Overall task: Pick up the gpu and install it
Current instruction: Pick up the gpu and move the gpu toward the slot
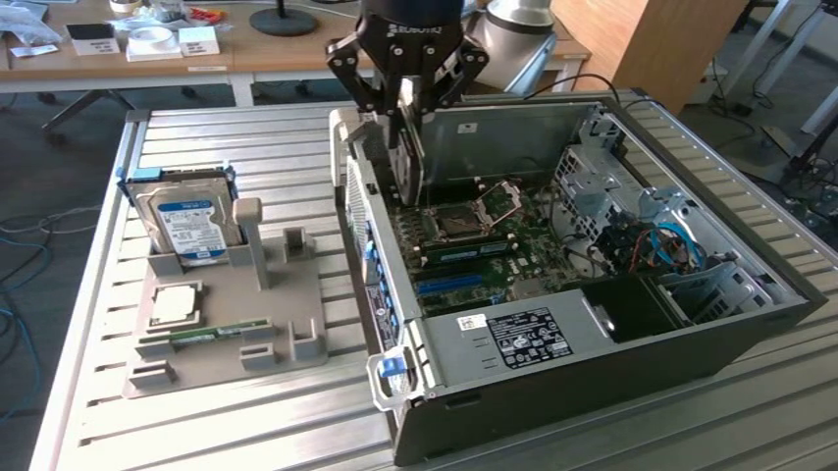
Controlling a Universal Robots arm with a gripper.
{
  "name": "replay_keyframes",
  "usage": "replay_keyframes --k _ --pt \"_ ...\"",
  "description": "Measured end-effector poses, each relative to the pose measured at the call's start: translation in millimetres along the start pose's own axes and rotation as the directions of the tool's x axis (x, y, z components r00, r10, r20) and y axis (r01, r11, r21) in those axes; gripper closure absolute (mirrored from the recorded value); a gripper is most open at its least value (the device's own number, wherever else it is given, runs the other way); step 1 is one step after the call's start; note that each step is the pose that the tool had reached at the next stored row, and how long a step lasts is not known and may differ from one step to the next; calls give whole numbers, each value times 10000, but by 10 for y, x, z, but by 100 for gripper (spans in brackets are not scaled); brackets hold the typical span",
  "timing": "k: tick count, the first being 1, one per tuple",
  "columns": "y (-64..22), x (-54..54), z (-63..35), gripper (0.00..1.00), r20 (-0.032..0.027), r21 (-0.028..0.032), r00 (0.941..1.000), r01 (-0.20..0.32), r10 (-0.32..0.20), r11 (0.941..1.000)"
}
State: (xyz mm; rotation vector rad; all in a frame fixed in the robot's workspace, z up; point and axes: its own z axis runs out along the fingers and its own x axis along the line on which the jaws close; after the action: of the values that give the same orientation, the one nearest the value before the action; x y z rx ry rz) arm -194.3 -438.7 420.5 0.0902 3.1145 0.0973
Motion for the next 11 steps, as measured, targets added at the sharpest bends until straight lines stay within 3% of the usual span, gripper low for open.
replay_keyframes --k 11 --pt "13 -241 6 73 -2 -36 10000 0 0 10000"
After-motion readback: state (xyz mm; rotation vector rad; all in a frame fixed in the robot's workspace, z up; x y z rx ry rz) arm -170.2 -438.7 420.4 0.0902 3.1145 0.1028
